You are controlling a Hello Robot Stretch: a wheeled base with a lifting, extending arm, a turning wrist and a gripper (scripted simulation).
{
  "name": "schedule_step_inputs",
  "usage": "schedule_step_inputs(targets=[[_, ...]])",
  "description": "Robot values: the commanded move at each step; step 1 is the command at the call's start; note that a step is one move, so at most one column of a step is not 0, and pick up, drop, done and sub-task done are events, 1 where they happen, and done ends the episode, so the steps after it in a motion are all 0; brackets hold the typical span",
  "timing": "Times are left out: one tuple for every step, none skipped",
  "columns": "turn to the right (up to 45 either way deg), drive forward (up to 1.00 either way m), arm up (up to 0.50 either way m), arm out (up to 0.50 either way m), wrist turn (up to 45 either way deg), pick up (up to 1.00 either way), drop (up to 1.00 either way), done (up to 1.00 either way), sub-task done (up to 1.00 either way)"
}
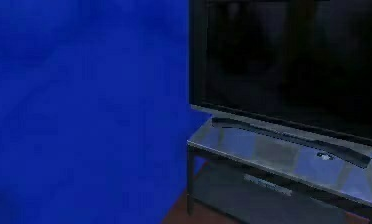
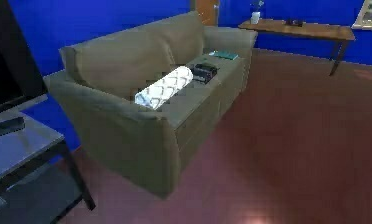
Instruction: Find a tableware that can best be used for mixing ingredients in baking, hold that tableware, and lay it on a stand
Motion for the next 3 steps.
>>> schedule_step_inputs(targets=[[45.0,0.0,0.0,0.0,0.0,0.0,0.0,0.0,0.0],[45.0,0.0,0.0,0.0,0.0,0.0,0.0,0.0,0.0],[45.0,0.0,0.0,0.0,0.0,0.0,0.0,0.0,0.0]])
